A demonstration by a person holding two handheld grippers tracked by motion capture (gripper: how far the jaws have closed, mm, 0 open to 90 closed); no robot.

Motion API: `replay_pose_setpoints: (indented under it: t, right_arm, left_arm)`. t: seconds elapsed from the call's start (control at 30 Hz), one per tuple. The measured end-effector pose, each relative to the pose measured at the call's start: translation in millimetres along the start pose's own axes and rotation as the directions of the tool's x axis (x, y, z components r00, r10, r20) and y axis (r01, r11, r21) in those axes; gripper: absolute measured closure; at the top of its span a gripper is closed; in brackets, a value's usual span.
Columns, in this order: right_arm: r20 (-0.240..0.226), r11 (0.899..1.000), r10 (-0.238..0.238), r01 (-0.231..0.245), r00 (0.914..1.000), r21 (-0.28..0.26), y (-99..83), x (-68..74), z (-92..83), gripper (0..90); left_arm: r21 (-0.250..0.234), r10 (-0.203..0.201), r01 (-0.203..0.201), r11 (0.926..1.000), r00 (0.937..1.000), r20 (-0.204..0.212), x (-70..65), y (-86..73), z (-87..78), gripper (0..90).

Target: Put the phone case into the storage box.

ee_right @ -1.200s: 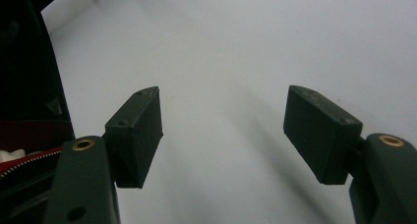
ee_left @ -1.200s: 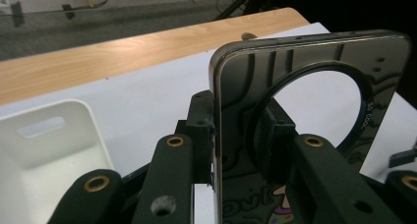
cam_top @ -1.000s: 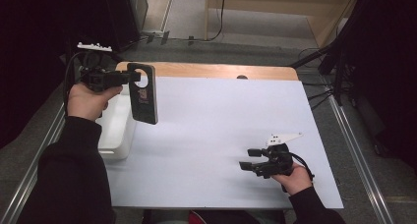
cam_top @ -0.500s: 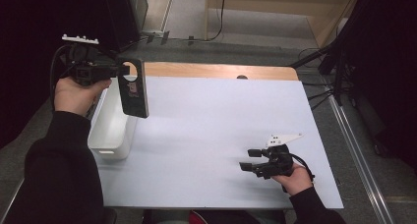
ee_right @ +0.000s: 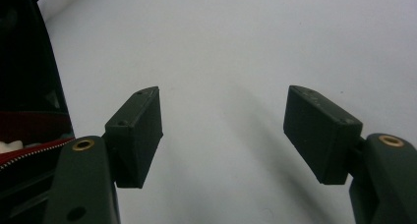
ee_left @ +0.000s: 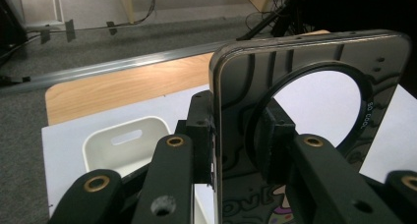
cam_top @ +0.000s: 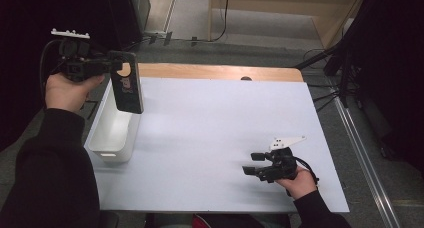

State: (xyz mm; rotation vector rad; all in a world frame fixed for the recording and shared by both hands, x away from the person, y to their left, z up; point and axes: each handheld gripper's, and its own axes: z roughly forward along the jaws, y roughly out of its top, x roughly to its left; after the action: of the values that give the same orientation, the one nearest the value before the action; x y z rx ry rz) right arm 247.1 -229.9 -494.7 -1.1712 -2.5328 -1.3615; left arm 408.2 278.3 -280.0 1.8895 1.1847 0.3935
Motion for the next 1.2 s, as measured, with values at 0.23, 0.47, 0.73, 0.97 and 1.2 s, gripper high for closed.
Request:
replay_pose_setpoints:
  t: [0.23, 0.47, 0.73, 0.97, 1.2]
  right_arm:
    - [0.001, 1.000, 0.002, -0.002, 1.0000, -0.002, -0.1, -0.3, -1.0, 29.7]
    - [0.003, 1.000, -0.002, 0.002, 1.0000, -0.002, -0.3, -0.5, -0.7, 29.8]
    - [0.003, 1.000, -0.003, 0.003, 1.0000, -0.001, -0.2, -0.8, -0.4, 29.8]
    - [0.000, 1.000, -0.006, 0.006, 1.0000, 0.005, 0.1, 0.2, 1.9, 29.8]
    - [0.003, 1.000, -0.009, 0.009, 1.0000, 0.013, -1.4, 0.8, 2.0, 29.8]
  left_arm:
    - [-0.012, -0.004, 0.004, 0.9999, 0.9999, -0.017, 9.2, 2.7, -0.3, 71.4]
    - [-0.012, -0.022, 0.021, 0.9997, 0.9987, -0.045, 21.9, 4.7, 5.4, 71.4]
    - [-0.031, -0.035, 0.033, 0.9990, 0.9968, -0.072, 32.3, 4.0, 8.1, 71.5]
    - [-0.048, -0.040, 0.037, 0.9982, 0.9961, -0.078, 37.5, 3.8, 11.4, 71.5]
    - [-0.055, -0.044, 0.039, 0.9977, 0.9953, -0.086, 48.9, 2.6, 19.1, 71.4]
